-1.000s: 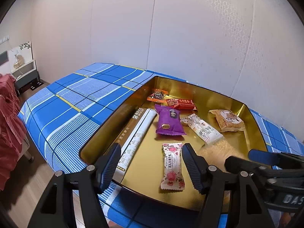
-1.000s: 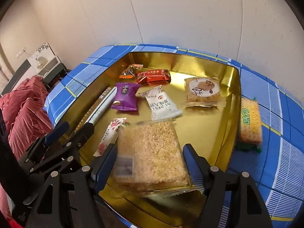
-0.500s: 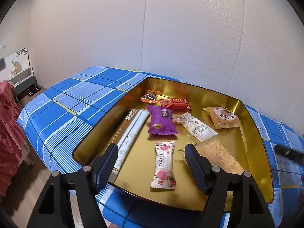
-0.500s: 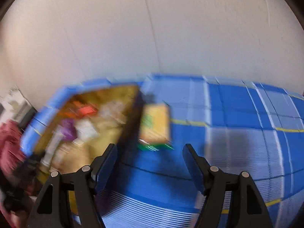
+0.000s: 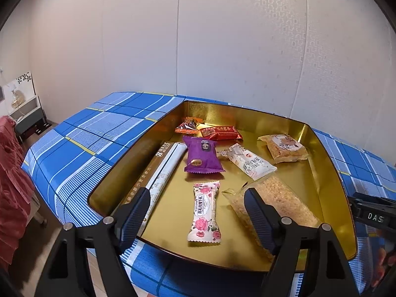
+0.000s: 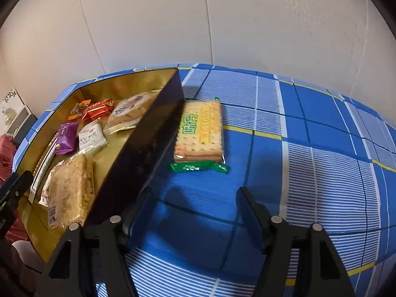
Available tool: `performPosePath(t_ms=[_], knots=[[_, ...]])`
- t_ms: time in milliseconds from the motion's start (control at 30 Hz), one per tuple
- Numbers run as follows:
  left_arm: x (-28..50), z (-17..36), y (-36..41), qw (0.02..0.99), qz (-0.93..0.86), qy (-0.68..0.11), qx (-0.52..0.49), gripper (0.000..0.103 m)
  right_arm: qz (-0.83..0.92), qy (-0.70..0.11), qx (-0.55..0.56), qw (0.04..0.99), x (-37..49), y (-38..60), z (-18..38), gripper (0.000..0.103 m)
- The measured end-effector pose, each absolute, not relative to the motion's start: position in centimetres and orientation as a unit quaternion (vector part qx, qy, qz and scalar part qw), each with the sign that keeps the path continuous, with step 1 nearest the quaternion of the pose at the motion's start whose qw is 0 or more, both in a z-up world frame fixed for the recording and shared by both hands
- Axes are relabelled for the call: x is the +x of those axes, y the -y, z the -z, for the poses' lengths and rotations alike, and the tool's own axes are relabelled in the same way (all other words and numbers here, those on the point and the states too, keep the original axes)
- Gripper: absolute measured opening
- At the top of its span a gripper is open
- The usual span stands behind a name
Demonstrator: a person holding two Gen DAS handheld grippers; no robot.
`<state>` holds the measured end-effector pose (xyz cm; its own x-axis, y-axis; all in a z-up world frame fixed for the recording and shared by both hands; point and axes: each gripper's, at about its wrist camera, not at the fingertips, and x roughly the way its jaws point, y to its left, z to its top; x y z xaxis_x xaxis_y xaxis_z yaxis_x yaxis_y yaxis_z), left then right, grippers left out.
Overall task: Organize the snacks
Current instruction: 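Move the right gripper to the WEIDAN cracker pack and grasp it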
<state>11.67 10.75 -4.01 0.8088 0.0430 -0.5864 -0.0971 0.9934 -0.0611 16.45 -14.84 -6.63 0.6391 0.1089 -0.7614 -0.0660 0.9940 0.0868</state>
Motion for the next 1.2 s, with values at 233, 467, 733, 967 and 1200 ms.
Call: performPosePath(t_ms=[233, 467, 733, 967, 1200], knots=[[11.4, 4.2, -10.3, 0.950, -0.039, -0.306, -0.043, 0.079, -0.062, -0.418, 0.022, 0.906, 17.0, 12.5, 6.1, 0.065], [10.8, 3.9, -10.3, 0.953, -0.046, -0.297, -0.046, 0.079, -0.104, -0.431, 0.022, 0.896, 18.2, 8.9, 7.0, 0.065], [10.2, 3.8, -10.5, 0.953, -0.048, -0.297, -0.049, 0.079, -0.113, -0.414, 0.053, 0.902, 18.0, 10.4, 6.7, 0.065], [10.7, 3.8, -10.0, 0.952, -0.039, -0.301, -0.046, 0.080, -0.030, -0.378, 0.049, 0.924, 19.0, 15.5, 5.4, 0.065], [9.9, 3.6, -8.3, 0.957, -0.017, -0.289, -0.012, 0.083, -0.037, -0.430, 0.035, 0.902, 23.7, 16.3, 6.8, 0.065]])
